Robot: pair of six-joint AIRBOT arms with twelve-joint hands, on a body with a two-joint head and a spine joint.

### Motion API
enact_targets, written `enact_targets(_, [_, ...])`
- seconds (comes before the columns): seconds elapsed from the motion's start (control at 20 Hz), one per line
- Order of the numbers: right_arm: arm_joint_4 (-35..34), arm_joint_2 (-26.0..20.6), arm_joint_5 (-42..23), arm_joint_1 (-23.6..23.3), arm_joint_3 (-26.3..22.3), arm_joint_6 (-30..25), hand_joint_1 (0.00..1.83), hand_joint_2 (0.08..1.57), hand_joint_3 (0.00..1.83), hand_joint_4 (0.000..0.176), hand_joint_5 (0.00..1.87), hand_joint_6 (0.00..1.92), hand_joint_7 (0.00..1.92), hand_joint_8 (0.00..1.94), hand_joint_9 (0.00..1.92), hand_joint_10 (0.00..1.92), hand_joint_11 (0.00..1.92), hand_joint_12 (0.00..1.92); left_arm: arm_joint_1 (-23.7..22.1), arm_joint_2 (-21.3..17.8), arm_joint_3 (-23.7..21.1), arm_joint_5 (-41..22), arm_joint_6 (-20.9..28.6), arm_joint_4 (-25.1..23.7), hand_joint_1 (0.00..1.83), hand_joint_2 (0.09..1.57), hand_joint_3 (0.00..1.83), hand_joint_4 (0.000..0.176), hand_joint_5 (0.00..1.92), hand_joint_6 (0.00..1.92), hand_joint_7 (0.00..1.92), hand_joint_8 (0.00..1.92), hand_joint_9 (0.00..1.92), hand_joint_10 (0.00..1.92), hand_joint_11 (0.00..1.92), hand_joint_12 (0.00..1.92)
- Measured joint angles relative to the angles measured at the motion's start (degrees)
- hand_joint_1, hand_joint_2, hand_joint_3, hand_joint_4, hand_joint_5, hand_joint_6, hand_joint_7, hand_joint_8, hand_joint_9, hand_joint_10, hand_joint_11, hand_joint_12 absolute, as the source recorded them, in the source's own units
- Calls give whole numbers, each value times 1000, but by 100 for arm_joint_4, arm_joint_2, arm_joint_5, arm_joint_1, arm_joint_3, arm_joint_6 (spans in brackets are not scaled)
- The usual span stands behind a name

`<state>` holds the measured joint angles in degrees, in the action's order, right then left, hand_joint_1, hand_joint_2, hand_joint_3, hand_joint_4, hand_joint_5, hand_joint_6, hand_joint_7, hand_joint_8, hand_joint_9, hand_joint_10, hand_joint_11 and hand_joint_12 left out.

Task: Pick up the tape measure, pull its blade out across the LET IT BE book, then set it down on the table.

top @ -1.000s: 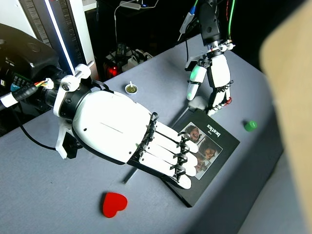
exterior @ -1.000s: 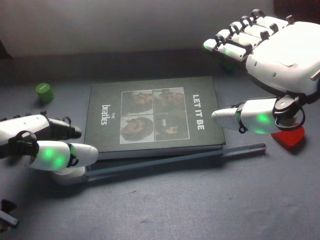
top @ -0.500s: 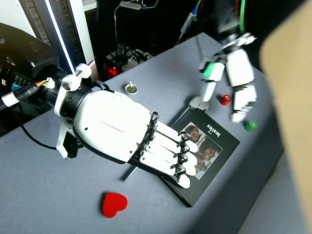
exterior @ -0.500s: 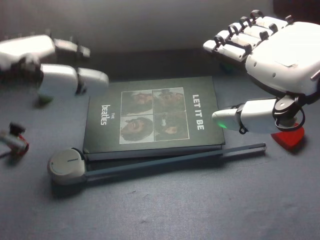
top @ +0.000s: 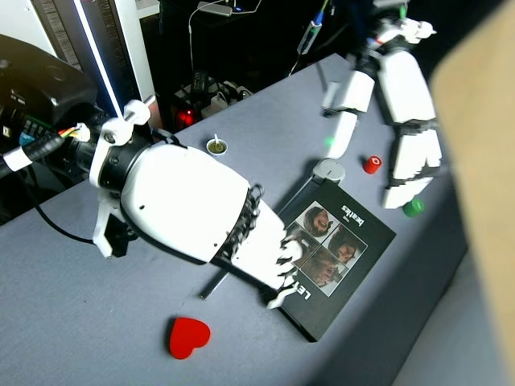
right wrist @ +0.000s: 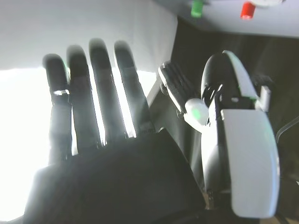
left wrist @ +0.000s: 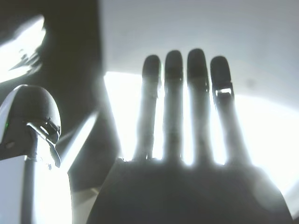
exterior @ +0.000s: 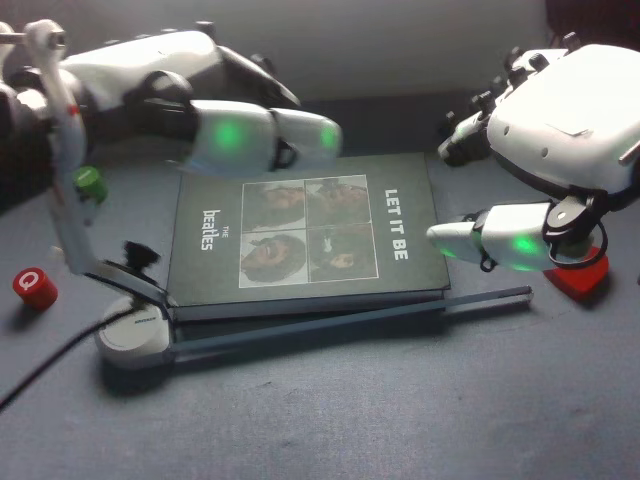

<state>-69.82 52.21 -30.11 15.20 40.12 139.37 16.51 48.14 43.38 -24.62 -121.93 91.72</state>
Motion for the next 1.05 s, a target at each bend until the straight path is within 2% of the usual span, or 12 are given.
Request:
enact_targets(0.05, [2,0,7,0,0,-7,934,1108,0,0,785,1912,965,1933,1331,1916,1598,1919,-22,0,-127,-83,-7,90,791,1112,0,0,460,1912,460,1912,699,1915,801,1916])
enact_targets(0.1, [22,2,11,0,-2,15,956,1121,2,0,834,1921,1041,1941,1390,1921,1656,1921,13,0,-254,-162,-37,111,843,1119,1,0,522,1921,514,1921,741,1921,849,1921])
enact_targets(0.15, [-2,-4,-7,13,0,11,978,1135,2,0,998,1921,1286,1941,1525,1921,1771,1921,90,-2,-328,-210,-39,133,918,1136,2,0,796,1921,755,1921,936,1921,1034,1921])
enact_targets(0.2, [4,-7,-4,13,0,15,958,1146,4,0,1086,1921,1358,1941,1564,1921,1800,1921,173,-2,-409,-315,-39,186,933,1142,1,0,963,1921,920,1921,1096,1921,1156,1921])
enact_targets(0.25, [20,-4,-4,11,0,11,958,1146,4,0,1086,1921,1358,1941,1564,1921,1800,1921,201,-2,-459,-374,-48,179,933,1142,1,0,963,1921,920,1921,1096,1921,1156,1921])
enact_targets(0.35, [37,-4,4,11,-2,11,898,1223,0,0,1178,1921,1419,1941,1607,1921,1829,1921,289,0,-507,-385,52,-20,932,1147,0,0,1212,1921,1207,1921,1414,1921,1436,1921])
enact_targets(0.4, [42,-4,4,11,-2,13,892,1275,0,67,1213,1921,1439,1941,1621,1921,1829,1921,372,50,-503,-452,254,-197,880,1188,7,0,1299,1921,1333,1921,1540,1921,1578,1921])
enact_targets(0.45, [42,-4,2,13,-2,13,892,1275,0,67,1213,1921,1439,1941,1621,1921,1829,1921,389,90,-503,-490,341,-262,880,1188,7,0,1299,1921,1333,1921,1540,1921,1578,1921])
enact_targets(0.5, [42,-4,2,11,-2,13,915,1292,0,172,1236,1921,1445,1941,1631,1921,1833,1921,389,168,-516,-557,319,-251,811,1235,16,0,1318,1921,1357,1921,1552,1921,1597,1921])
enact_targets(0.6, [55,-4,2,24,-2,13,934,1297,1,176,1236,1921,1443,1941,1636,1921,1833,1921,378,372,-638,-1051,-107,-28,729,1287,24,0,1318,1921,1357,1921,1542,1921,1595,1921])
enact_targets(0.9, [140,-4,2,42,-2,15,932,1298,0,176,1208,1921,1402,1941,1624,1921,1817,1921,389,774,-745,-1976,-105,518,664,1323,7,0,1281,1921,1345,1921,1533,1921,1595,1921])
enact_targets(1.05, [177,-4,20,48,-2,13,927,1301,1,176,1184,1921,1397,1941,1624,1921,1820,1921,376,813,-774,-2299,-35,649,666,1327,4,0,1272,1921,1329,1921,1524,1921,1581,1921])
